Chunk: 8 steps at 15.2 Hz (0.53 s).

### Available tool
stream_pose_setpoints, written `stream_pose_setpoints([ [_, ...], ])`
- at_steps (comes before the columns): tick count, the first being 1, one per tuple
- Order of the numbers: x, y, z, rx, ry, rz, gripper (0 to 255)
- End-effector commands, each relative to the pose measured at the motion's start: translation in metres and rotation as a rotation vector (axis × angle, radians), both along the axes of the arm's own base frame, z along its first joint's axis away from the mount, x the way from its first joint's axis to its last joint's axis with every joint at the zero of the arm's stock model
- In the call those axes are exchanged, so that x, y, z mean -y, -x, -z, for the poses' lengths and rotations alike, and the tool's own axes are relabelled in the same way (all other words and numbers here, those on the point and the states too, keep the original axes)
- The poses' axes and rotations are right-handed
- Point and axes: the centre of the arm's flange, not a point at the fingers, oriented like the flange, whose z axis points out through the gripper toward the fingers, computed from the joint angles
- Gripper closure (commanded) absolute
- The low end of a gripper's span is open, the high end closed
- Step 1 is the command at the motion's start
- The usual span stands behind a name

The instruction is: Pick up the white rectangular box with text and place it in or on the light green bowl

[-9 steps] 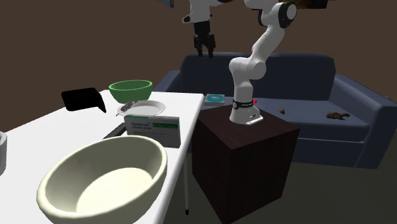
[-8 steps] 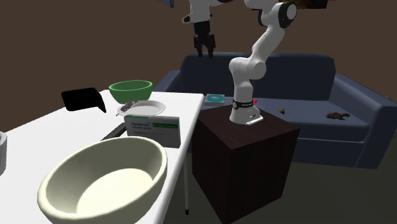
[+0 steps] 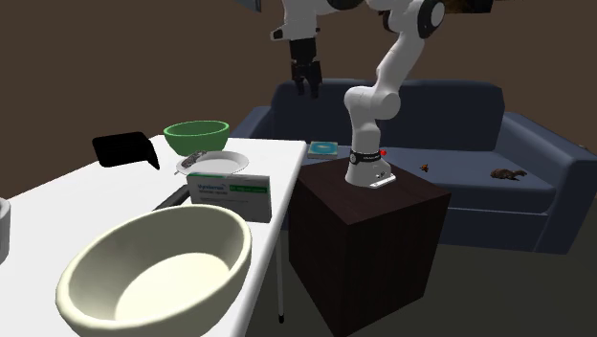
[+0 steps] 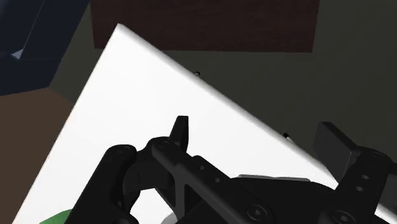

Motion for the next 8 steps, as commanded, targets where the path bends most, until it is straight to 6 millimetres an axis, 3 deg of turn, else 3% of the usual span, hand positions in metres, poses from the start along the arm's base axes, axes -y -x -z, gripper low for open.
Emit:
stream_pose_setpoints([
  [1,-0.021,-0.016,0.007,0.010,0.005,0.039,0],
  [8,-0.089,-0.070,0.029,0.044,0.025,0.164,0],
])
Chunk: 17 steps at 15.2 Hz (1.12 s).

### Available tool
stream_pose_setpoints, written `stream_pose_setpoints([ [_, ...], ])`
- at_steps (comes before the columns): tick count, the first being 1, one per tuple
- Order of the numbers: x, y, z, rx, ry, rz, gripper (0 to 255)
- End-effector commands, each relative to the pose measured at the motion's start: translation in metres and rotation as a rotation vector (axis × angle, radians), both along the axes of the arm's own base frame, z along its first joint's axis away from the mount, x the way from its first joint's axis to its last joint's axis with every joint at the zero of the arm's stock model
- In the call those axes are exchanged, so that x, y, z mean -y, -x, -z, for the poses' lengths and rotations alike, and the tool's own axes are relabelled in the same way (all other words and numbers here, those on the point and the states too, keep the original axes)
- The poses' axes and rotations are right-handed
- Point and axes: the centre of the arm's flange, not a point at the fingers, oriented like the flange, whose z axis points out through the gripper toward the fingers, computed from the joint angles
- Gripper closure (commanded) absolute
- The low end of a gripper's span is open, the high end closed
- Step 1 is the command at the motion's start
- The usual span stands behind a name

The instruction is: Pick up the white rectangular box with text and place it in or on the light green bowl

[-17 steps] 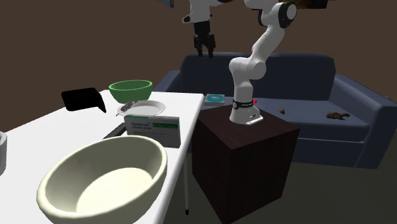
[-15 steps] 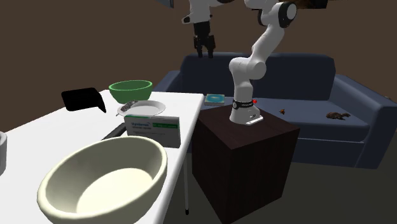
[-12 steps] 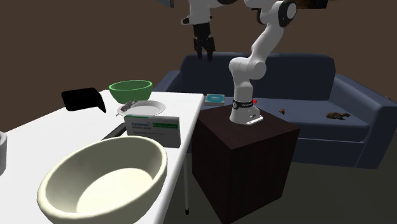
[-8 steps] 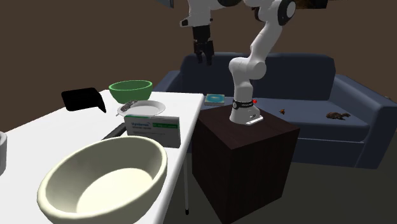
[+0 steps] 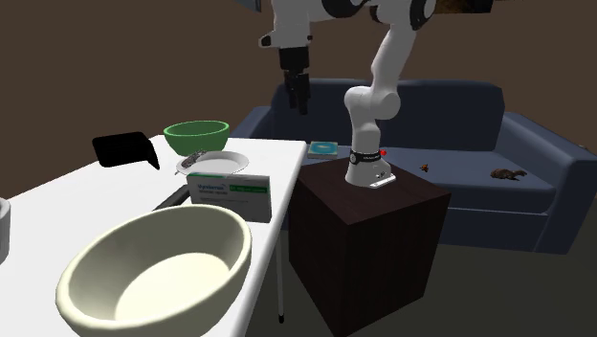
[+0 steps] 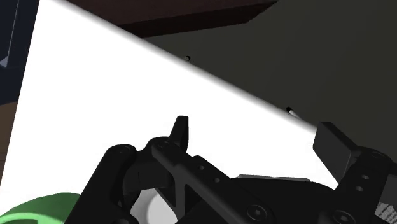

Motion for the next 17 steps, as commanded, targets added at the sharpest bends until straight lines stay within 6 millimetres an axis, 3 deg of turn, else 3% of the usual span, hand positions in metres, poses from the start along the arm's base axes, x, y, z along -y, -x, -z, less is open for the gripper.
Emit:
stream_pose_setpoints([
  [1,-0.017,-0.014,0.007,0.010,0.005,0.039,0],
  [17,-0.139,-0.172,0.056,0.087,0.053,0.325,0],
])
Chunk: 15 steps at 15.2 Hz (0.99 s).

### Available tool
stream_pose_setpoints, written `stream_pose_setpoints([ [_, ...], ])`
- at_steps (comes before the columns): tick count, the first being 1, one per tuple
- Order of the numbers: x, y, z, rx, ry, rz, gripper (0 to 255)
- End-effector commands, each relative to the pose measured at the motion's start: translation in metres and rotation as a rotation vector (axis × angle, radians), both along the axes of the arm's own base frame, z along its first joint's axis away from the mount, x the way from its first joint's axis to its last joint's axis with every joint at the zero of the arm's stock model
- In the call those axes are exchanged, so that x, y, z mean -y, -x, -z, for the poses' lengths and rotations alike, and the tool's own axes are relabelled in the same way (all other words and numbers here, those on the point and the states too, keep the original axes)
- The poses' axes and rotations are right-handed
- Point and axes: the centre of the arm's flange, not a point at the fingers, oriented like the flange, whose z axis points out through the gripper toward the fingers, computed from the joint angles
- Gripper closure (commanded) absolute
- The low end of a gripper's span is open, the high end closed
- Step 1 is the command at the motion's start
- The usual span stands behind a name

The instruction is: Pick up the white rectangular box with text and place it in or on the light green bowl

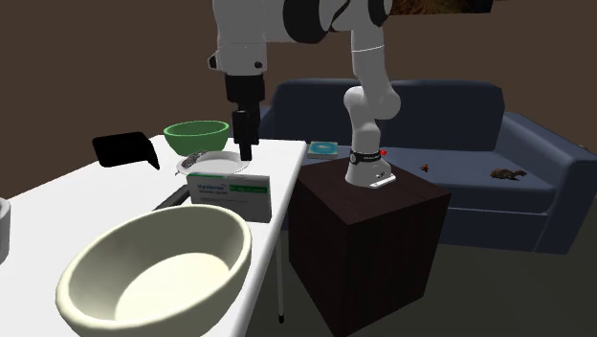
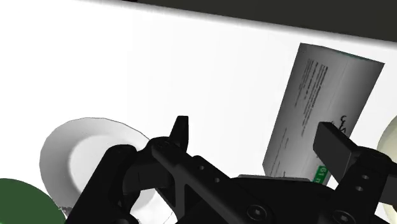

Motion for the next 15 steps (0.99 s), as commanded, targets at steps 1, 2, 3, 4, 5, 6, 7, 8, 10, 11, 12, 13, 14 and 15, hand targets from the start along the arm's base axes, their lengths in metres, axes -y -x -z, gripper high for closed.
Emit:
stream_pose_setpoints([
  [1,-0.014,-0.020,0.006,0.011,0.006,0.039,0],
  [2,-0.020,-0.031,0.008,0.016,0.009,0.057,0],
  [3,-0.025,-0.042,0.011,0.020,0.012,0.075,0],
  [4,-0.031,-0.054,0.014,0.025,0.015,0.093,0],
  [5,-0.036,-0.065,0.016,0.030,0.018,0.111,0],
  [6,-0.039,-0.073,0.018,0.033,0.020,0.122,0],
  [7,-0.039,-0.073,0.023,0.033,0.020,0.122,0],
  [8,-0.038,-0.073,0.029,0.033,0.020,0.122,0],
  [10,-0.038,-0.073,0.039,0.033,0.020,0.122,0],
  [11,-0.037,-0.073,0.044,0.033,0.020,0.122,0],
  [12,-0.037,-0.073,0.050,0.033,0.020,0.122,0],
  [13,-0.037,-0.073,0.055,0.033,0.020,0.122,0],
  [14,-0.037,-0.073,0.058,0.033,0.020,0.122,0],
  [15,-0.037,-0.073,0.058,0.033,0.020,0.122,0],
])
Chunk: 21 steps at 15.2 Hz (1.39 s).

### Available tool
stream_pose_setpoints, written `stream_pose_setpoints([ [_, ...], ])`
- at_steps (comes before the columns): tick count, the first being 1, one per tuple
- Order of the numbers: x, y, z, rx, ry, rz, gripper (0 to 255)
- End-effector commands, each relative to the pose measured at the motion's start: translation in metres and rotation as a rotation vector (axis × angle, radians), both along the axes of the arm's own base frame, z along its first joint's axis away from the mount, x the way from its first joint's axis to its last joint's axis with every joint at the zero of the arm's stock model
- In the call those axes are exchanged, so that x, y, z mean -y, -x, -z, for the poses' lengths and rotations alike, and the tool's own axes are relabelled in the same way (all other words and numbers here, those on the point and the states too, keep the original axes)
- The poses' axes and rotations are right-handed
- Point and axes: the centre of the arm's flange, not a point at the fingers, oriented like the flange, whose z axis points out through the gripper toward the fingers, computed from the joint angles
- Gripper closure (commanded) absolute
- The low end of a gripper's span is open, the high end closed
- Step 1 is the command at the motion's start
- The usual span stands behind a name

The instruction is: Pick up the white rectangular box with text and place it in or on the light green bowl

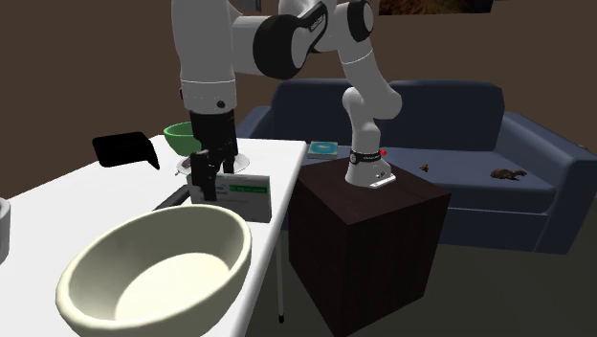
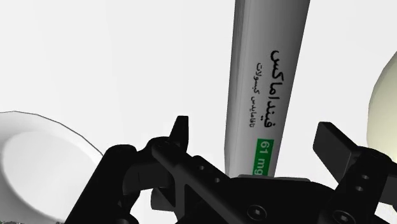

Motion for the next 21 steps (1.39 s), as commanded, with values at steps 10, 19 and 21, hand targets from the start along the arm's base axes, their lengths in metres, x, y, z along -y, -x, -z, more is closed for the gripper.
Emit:
stream_pose_setpoints([
  [10,0.000,0.000,0.001,0.000,0.000,0.000,255],
  [19,0.000,0.000,-0.014,0.001,0.000,0.000,255],
  [21,0.000,0.000,-0.025,0.001,0.000,0.000,255],
])
